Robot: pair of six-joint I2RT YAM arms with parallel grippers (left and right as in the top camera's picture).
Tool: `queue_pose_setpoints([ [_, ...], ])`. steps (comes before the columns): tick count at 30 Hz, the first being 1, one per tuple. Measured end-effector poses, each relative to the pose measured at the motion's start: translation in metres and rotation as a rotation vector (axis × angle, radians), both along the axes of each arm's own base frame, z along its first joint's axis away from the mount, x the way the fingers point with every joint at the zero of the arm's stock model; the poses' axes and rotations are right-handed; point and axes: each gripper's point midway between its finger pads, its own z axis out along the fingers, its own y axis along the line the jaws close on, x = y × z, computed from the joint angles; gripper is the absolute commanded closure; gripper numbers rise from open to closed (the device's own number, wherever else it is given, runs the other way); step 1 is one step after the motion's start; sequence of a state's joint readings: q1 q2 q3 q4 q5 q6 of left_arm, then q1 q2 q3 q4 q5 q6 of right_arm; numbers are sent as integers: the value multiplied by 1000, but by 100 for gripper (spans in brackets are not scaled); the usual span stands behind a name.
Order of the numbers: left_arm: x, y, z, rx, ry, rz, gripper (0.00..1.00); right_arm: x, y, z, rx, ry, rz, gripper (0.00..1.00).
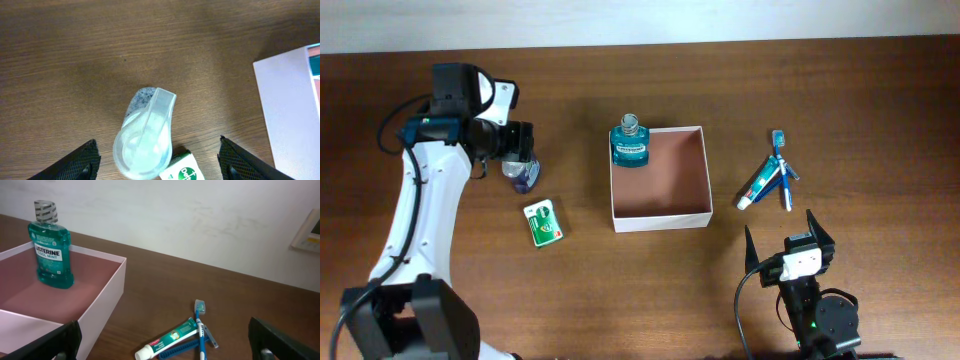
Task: Pack container
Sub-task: 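Grasp the foaming soap pump bottle with the left gripper and lift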
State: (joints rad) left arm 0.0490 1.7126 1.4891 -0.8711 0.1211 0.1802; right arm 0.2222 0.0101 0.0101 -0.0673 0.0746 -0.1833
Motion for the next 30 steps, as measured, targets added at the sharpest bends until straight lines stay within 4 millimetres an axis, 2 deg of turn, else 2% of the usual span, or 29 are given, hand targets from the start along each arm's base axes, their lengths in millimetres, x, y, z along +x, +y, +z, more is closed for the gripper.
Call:
queue_pose_setpoints([
  [6, 5, 0, -18, 0, 35, -3, 33, 0, 0, 0, 0, 0, 0, 1],
  [12, 9, 0, -24, 0, 37, -3, 35, 0, 0, 0, 0, 0, 0, 2],
  [18, 12, 1, -36, 2, 56, -7, 51, 0, 0, 0, 0, 0, 0, 1],
  [20, 14, 1, -37, 3, 52, -8, 56, 0, 0, 0, 0, 0, 0, 2],
  [30, 19, 1, -33, 4, 29, -9, 66, 0, 0, 0, 0, 0, 0, 1],
])
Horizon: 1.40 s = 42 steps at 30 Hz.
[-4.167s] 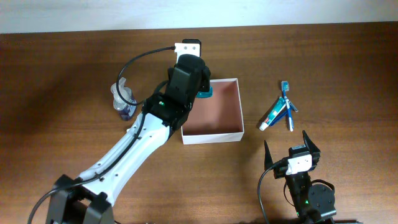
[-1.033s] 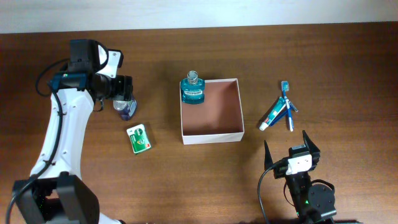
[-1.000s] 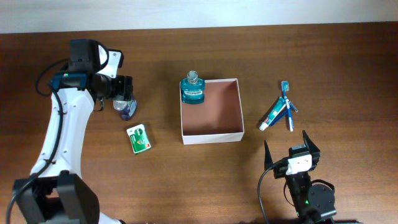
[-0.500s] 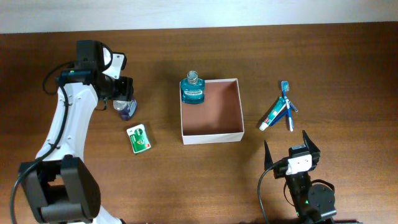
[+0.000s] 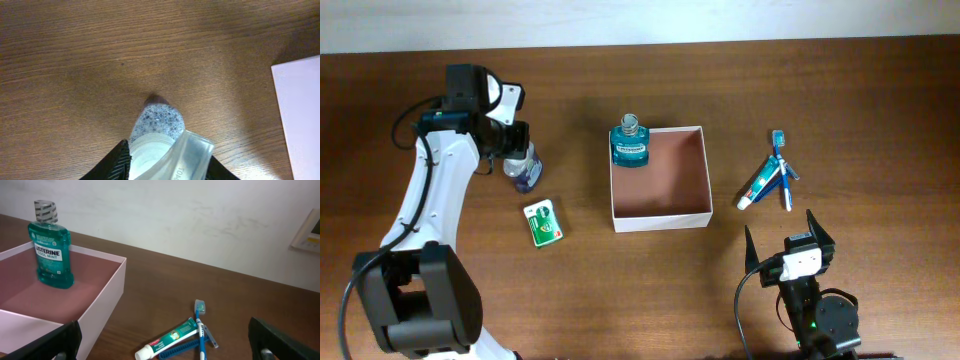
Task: Pack container
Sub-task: 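Grasp the foaming soap pump bottle with the left gripper and lift, then carry the soap pump into the box and lower it beside Listerine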
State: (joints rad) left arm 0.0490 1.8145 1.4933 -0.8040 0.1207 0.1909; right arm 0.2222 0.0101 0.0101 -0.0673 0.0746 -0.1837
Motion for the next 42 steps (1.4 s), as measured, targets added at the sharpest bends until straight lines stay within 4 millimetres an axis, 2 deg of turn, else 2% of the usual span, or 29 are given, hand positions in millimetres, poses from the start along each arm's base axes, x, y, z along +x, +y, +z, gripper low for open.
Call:
queue_pose_setpoints([
  [3, 2, 0, 3, 0, -8, 0, 71, 0, 0, 0, 1, 0, 0, 1],
  [13, 1, -1, 7, -2, -18, -2, 71, 0, 0, 0, 0, 0, 0, 1],
  [25, -8, -7, 74, -22, -170, 27, 74, 0, 0, 0, 1, 0, 0, 2],
  [28, -15, -30, 98, -42, -226, -2, 73, 0, 0, 0, 1, 0, 0, 2],
  [33, -35, -96, 136, -103, -311, -124, 73, 0, 0, 0, 0, 0, 0, 1],
  [37, -48, -142, 145, -164, -323, -190, 75, 0, 0, 0, 0, 0, 0, 1],
  [39, -53, -159, 147, -194, -323, -205, 80, 0, 0, 0, 0, 0, 0, 1],
  [42, -54, -176, 152, -231, -339, -194, 80, 0, 0, 0, 0, 0, 0, 1],
])
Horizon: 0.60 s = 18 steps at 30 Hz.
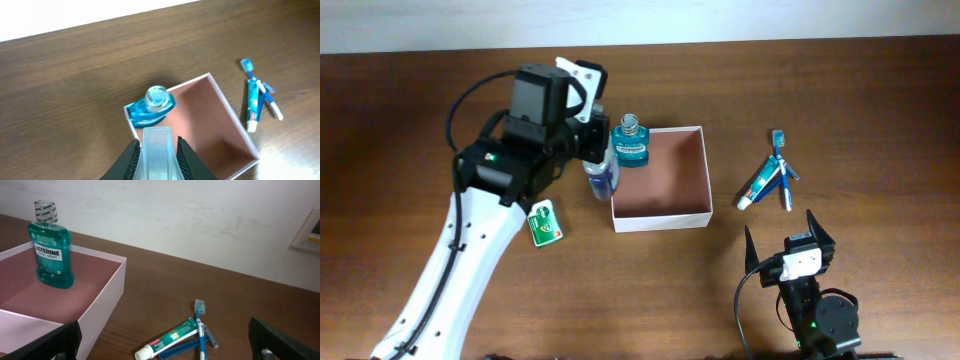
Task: Pack container
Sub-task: 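Carry the soap pump into the box and lower it beside Listerine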
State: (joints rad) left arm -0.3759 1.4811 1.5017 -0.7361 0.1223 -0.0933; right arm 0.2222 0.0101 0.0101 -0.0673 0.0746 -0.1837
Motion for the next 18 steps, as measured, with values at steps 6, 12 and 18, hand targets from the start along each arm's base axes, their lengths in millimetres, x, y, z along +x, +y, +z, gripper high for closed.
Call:
queue_pose_setpoints([
  [6, -2, -30, -6, -5, 0, 37, 79, 0, 0, 0, 0, 0, 0, 1],
  [12, -2, -45, -27, 50, 19, 162, 79, 0, 0, 0, 0, 0, 0, 2],
  [18, 4, -52, -56, 113, 36, 263, 78, 0, 0, 0, 1, 0, 0, 1],
])
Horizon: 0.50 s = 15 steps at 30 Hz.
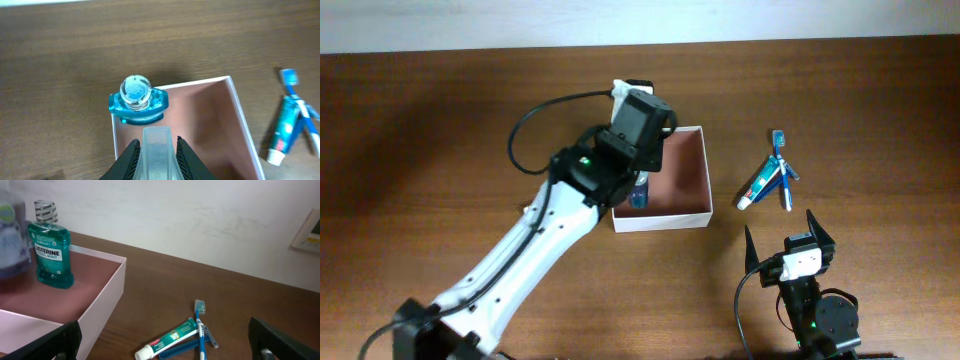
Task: Pack container
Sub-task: 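Carry the soap pump into the box and lower it beside Listerine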
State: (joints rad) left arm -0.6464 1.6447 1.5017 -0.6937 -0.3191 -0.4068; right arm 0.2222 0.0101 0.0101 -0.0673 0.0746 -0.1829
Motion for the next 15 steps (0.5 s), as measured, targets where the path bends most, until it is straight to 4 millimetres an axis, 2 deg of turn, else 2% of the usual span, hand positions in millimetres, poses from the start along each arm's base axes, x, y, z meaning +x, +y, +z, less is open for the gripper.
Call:
queue_pose_setpoints([
  [4, 7, 0, -28, 50, 33, 48, 78, 0, 0, 0, 0, 0, 0, 1],
  [7, 12, 2, -40, 77, 46, 68, 79, 0, 0, 0, 0, 0, 0, 1],
  [15, 24, -4, -39, 45, -13, 80, 79, 0, 0, 0, -1, 0, 0, 2],
])
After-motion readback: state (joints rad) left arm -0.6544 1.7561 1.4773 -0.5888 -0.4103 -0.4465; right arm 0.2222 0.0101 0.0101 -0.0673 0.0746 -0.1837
